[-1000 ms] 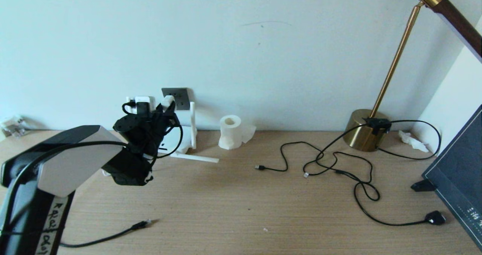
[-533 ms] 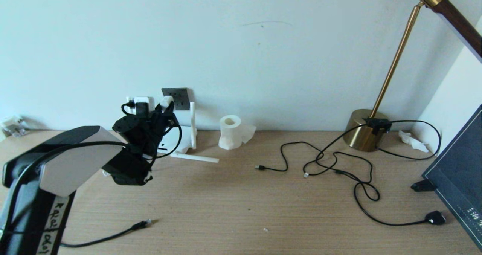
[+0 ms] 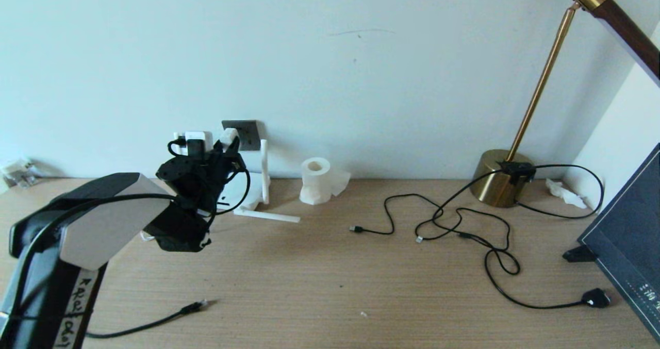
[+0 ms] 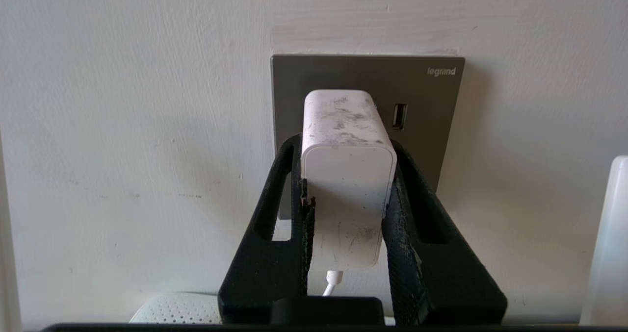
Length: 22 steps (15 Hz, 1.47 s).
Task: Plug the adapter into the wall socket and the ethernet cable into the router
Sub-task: Plug plug into socket
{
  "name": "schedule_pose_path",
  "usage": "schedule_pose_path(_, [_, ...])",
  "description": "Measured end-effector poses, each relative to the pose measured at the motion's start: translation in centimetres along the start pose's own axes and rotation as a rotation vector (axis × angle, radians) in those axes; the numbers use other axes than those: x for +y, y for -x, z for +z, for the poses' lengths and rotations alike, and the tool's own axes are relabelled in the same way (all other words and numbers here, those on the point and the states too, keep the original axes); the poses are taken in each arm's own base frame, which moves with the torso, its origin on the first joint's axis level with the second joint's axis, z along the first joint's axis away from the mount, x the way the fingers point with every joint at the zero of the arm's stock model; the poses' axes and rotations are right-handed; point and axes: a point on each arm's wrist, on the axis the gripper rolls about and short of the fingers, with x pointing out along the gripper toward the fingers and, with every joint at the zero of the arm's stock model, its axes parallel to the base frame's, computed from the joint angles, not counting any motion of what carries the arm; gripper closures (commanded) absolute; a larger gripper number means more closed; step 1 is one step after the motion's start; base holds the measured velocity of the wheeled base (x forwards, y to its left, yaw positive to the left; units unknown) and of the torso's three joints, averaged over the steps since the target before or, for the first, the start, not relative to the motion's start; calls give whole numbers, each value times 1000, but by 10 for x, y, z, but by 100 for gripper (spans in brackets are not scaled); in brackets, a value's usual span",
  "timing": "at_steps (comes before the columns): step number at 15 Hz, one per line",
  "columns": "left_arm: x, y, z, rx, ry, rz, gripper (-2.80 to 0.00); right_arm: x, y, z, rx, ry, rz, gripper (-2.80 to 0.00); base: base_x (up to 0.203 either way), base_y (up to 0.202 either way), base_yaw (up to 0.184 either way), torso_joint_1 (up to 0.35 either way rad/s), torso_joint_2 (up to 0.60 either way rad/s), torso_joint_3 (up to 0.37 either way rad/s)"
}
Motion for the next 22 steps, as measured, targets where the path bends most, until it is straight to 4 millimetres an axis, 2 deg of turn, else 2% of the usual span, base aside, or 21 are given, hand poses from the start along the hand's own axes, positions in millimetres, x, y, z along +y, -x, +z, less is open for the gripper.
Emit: schedule_pose_path(22, [-8,0,-1,4,7,-13,0,0,0,0,0,1,0,-280,0,0,0,0,0,0])
